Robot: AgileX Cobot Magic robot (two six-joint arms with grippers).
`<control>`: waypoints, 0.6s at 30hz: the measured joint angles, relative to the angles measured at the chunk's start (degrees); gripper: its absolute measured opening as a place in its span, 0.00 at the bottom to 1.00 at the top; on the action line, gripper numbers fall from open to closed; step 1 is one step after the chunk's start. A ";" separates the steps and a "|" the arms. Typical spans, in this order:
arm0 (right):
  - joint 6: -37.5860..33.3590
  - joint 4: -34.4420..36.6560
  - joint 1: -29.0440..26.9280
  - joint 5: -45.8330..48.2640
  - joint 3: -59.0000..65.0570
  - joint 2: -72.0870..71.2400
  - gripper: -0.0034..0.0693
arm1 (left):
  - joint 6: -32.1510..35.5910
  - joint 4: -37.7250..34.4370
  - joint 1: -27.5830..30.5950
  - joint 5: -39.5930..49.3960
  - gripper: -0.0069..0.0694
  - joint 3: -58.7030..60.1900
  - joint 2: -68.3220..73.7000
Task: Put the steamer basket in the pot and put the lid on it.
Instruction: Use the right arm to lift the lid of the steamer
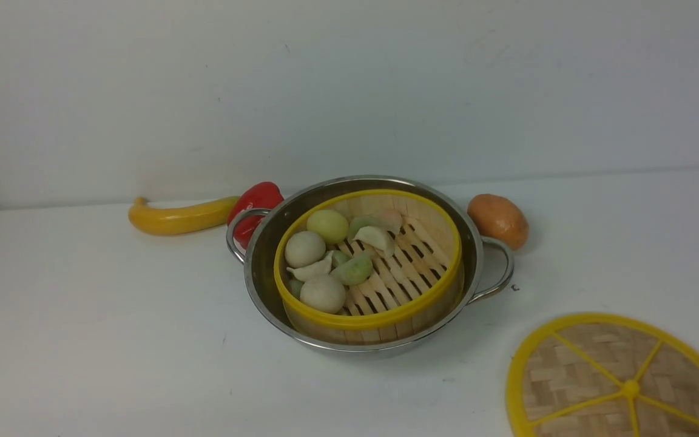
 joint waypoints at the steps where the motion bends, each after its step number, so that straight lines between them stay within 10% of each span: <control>1: 0.05 0.84 0.00 0.73 -2.02 0.00 0.38 | 0.00 0.00 0.00 0.00 0.40 0.00 0.00; 10: -3.42 8.00 0.11 22.79 -26.38 11.01 0.38 | 0.00 -0.02 0.00 0.00 0.40 0.00 0.00; 18: -5.97 15.46 0.13 24.37 -32.51 21.67 0.38 | 0.00 -0.02 0.00 0.00 0.40 0.00 0.00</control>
